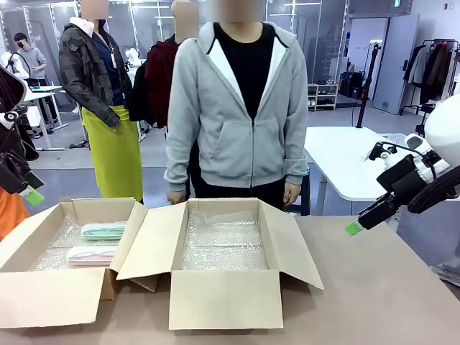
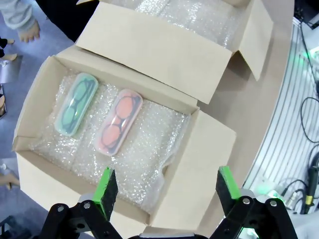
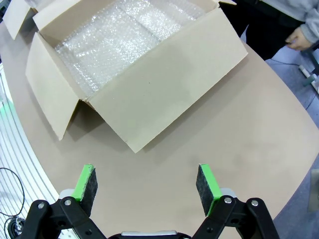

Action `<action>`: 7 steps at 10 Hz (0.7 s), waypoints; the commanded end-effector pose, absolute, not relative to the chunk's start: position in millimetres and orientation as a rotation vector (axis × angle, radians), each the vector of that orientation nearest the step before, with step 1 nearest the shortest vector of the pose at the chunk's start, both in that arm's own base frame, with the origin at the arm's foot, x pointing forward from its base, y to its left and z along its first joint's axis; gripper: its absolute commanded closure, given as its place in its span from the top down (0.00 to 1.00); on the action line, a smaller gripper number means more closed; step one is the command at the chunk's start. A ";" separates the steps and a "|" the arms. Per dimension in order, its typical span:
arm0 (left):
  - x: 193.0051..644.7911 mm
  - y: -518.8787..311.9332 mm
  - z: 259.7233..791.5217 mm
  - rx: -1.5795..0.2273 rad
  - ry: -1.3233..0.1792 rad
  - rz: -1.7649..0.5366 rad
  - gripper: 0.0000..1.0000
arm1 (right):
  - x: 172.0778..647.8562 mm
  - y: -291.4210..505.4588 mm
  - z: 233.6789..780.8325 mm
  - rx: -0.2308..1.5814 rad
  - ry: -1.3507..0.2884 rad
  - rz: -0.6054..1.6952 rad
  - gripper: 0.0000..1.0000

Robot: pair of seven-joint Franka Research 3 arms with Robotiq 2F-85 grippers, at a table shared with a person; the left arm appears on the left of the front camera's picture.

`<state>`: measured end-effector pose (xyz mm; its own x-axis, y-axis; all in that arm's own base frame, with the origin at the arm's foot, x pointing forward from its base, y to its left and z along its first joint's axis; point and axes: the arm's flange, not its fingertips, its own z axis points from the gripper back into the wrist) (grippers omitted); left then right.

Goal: Pack the glasses set securely to prepare it for shipping.
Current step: Position the Package Box on the left side of the table.

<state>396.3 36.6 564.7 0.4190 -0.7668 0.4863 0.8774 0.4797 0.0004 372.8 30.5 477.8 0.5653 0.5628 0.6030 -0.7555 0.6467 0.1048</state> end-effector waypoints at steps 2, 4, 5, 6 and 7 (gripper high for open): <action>394.4 36.7 568.9 -0.258 -0.453 -1.041 1.00 | 372.1 33.8 478.8 0.380 -0.558 0.777 1.00; 394.4 36.7 568.9 -0.258 -0.453 -1.041 1.00 | 372.1 33.8 478.8 0.380 -0.558 0.777 1.00; 394.4 36.7 568.9 -0.258 -0.453 -1.041 1.00 | 372.1 33.8 478.8 0.380 -0.558 0.777 1.00; 394.4 36.7 568.9 -0.258 -0.453 -1.041 1.00 | 372.1 33.8 478.8 0.380 -0.558 0.777 1.00; 394.4 36.7 568.9 -0.258 -0.453 -1.041 1.00 | 372.1 33.8 478.8 0.380 -0.558 0.777 1.00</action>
